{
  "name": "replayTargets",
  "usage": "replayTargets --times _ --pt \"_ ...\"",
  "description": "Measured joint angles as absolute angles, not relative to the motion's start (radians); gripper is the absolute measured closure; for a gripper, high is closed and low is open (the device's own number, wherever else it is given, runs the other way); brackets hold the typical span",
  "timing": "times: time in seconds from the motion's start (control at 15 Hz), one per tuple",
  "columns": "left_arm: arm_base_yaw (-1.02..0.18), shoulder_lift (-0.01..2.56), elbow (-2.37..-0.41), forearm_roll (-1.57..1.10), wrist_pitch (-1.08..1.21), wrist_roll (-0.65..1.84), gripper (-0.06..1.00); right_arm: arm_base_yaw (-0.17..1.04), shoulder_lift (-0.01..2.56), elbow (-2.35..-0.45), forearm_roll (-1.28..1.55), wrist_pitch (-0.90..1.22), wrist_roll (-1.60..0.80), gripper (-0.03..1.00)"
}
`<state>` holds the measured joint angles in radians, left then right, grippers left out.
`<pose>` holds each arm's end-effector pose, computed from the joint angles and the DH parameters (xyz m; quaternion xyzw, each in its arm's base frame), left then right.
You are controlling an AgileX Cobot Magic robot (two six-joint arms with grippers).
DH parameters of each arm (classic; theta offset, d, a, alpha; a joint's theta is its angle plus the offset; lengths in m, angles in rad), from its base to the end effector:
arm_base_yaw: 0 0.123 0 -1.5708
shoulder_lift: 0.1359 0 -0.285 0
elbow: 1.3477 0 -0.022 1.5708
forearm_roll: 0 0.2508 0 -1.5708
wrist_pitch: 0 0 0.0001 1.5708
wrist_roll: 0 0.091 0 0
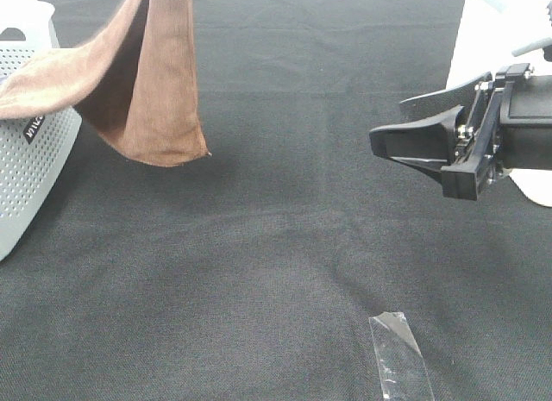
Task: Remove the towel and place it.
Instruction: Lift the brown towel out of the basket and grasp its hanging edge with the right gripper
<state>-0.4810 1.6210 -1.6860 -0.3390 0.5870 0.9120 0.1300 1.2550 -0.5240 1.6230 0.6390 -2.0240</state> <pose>0.3285 -0.1904 0.4273 0.4808 0.6811 -0.0374 0.5510 0.2140 0.0827 0.2289 -0.3562 0.7756 0.2187 0.4730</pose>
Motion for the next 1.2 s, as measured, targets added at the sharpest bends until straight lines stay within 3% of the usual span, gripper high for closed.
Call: replayTargets --times 0.47,1.2 --pt "-0.481 1.621 -1.686 -0.339 0.578 0.926 0.94 0.130 1.371 -0.550 1.718 0.680 -2.148 0.41" --pt "-0.481 1.621 -1.686 -0.341 0.578 0.955 0.94 0.130 1.872 -0.885 1.740 0.873 -2.267 0.41"
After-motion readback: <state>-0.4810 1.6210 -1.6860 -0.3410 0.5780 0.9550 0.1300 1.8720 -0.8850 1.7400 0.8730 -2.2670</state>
